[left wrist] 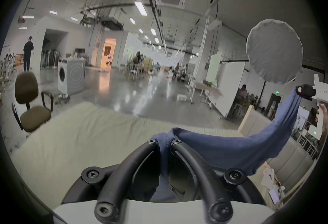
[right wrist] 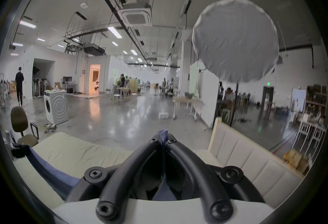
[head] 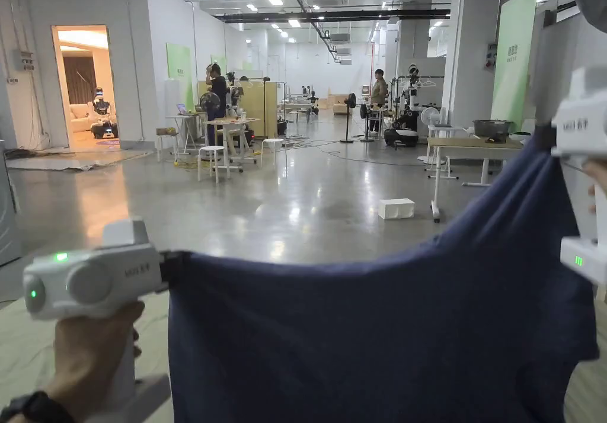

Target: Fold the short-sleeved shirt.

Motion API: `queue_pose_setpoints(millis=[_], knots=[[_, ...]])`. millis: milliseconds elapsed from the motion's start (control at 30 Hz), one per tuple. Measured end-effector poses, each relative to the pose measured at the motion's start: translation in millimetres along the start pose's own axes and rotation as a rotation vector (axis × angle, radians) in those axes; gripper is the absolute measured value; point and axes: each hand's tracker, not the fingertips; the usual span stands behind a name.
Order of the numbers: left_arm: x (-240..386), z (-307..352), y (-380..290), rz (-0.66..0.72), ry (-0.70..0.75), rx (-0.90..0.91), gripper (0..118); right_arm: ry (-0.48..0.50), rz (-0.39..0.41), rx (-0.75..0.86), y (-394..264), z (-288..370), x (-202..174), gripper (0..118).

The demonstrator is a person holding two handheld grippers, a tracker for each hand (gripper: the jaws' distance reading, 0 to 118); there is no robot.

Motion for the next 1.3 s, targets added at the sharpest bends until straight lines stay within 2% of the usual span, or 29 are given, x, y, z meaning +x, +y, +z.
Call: queue_pose_setpoints(millis=[67,100,167,267,300,367,400,467,500,533,567,600,667,767,800,900,1000,1200,1233,1267,1300], knots=[[-9,-2,-44,0.040,-0.021,-0.068,9,0.084,-0.080,-0.086,-54,7,5,2],[-14,1,-61,0.040,-0.026,-0.093,9,0.061,-0.095,-0.098,-75,15,9,2],[-25,13,-107,0.024,-0.043,-0.142,9,0.139,-0.102,-0.123,-124,40,16,2],[-37,45,-173,0.019,-0.070,-0.215,9,0.155,-0.072,-0.102,-191,96,22,2],[-40,56,-191,0.027,-0.066,-0.255,9,0.138,-0.038,-0.109,-207,114,22,2],[-51,86,-230,0.047,-0.083,-0.260,9,0.180,-0.127,-0.143,-247,161,33,2],[-53,101,-245,0.077,-0.098,-0.281,9,0.206,-0.142,-0.176,-263,182,39,2],[-60,136,-275,0.122,-0.153,-0.294,9,0.212,-0.169,-0.216,-299,225,53,2],[-63,150,-286,0.104,-0.152,-0.303,9,0.205,-0.137,-0.231,-312,244,58,2],[-65,167,-298,0.080,-0.156,-0.319,9,0.128,-0.092,-0.253,-325,267,62,2],[-69,183,-308,0.062,-0.175,-0.342,9,0.119,-0.072,-0.296,-337,286,68,2],[-72,195,-316,0.049,-0.195,-0.359,9,0.141,-0.086,-0.339,-347,300,74,2],[-77,218,-329,0.033,-0.193,-0.388,9,0.109,-0.119,-0.372,-358,333,86,2],[-81,237,-337,0.009,-0.195,-0.398,9,0.100,-0.123,-0.372,-358,365,94,2],[-81,238,-337,0.012,-0.193,-0.401,9,0.102,-0.116,-0.375,-356,368,95,2],[-70,236,-331,0.017,-0.197,-0.406,9,0.113,-0.020,-0.329,-344,367,93,2],[-70,220,-328,0.002,-0.191,-0.404,9,0.151,-0.036,-0.341,-337,344,82,2],[-79,195,-337,0.025,-0.131,-0.450,9,0.253,0.043,-0.420,-346,281,39,3],[-77,194,-338,0.019,-0.106,-0.465,12,0.280,0.048,-0.452,-351,271,34,3],[-76,193,-339,0.016,-0.089,-0.478,25,0.285,0.032,-0.466,-355,263,30,9],[-77,193,-340,0.014,-0.061,-0.481,40,0.290,0.014,-0.487,-361,255,27,25]])
